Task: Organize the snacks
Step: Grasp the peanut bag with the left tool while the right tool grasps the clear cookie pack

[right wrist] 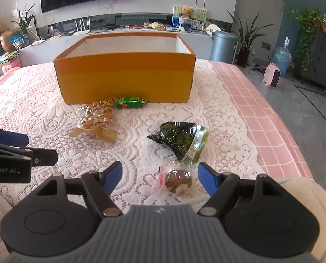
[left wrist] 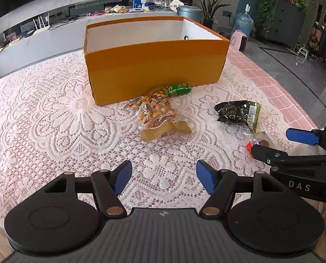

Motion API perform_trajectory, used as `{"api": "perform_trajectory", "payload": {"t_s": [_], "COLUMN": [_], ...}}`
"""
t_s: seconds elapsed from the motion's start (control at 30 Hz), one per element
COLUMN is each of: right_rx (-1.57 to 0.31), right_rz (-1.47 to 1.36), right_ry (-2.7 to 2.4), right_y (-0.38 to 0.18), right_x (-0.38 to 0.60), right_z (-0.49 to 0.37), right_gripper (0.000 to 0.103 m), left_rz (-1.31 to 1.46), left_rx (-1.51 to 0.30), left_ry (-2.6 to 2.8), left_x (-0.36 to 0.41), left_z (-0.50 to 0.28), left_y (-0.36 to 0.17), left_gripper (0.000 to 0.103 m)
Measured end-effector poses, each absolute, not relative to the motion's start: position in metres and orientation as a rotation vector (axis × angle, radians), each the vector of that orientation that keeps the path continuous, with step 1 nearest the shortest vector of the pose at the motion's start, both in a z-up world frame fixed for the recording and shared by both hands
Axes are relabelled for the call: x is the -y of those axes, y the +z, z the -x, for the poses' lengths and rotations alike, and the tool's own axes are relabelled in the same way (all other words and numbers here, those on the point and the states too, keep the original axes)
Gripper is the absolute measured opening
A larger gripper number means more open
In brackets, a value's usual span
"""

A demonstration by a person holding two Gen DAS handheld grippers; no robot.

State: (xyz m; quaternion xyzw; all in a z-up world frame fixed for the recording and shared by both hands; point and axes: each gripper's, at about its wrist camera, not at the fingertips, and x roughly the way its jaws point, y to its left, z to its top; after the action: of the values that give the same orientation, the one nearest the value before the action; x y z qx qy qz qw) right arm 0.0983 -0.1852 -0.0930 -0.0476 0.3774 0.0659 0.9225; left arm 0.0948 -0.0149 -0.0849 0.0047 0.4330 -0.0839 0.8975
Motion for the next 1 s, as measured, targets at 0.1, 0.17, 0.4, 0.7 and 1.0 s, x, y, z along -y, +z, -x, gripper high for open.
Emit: {"api": "perform_trajectory", "payload": {"t_s": [0.1,0.17,0.4,0.7,1.0], "right_rx": [-0.788,-0.8,-0.851,-0.888,-1.126], "right_rz": [0.081,0.079,0.071,0.048,-0.142], "right_ry": [0.139,0.136,0.138,0.165,0.149], "right_y": [-0.094,-0.096,-0.1,-0.094,-0.107], "right_x": [0.187,0.187,0.188,0.193,0.23], "right_z": [-0.102,-0.105,-0.117,-0.153,-0.184], "right_gripper": [0.074,0.074,0.075,0.077,0.077], "left_rz": [-0.002,0.007,0.039,0.091,0.09], "left_rx": [-0.902,-0.906,-0.931,-0.941,-0.984], "left_ry": [-0.175,-0.175,-0.165,-0.153,-0.161], "left_x": [0.013,0.011,0.004,0.0,-0.005], "left_z": [-0.099,-0.102,-0.112,-0.133,-0.136], "left_y": [-0.087,-0.088,-0.095,-0.097,-0.11], "left_gripper": [0.079,0.079,0.079,0.079,0.08]}}
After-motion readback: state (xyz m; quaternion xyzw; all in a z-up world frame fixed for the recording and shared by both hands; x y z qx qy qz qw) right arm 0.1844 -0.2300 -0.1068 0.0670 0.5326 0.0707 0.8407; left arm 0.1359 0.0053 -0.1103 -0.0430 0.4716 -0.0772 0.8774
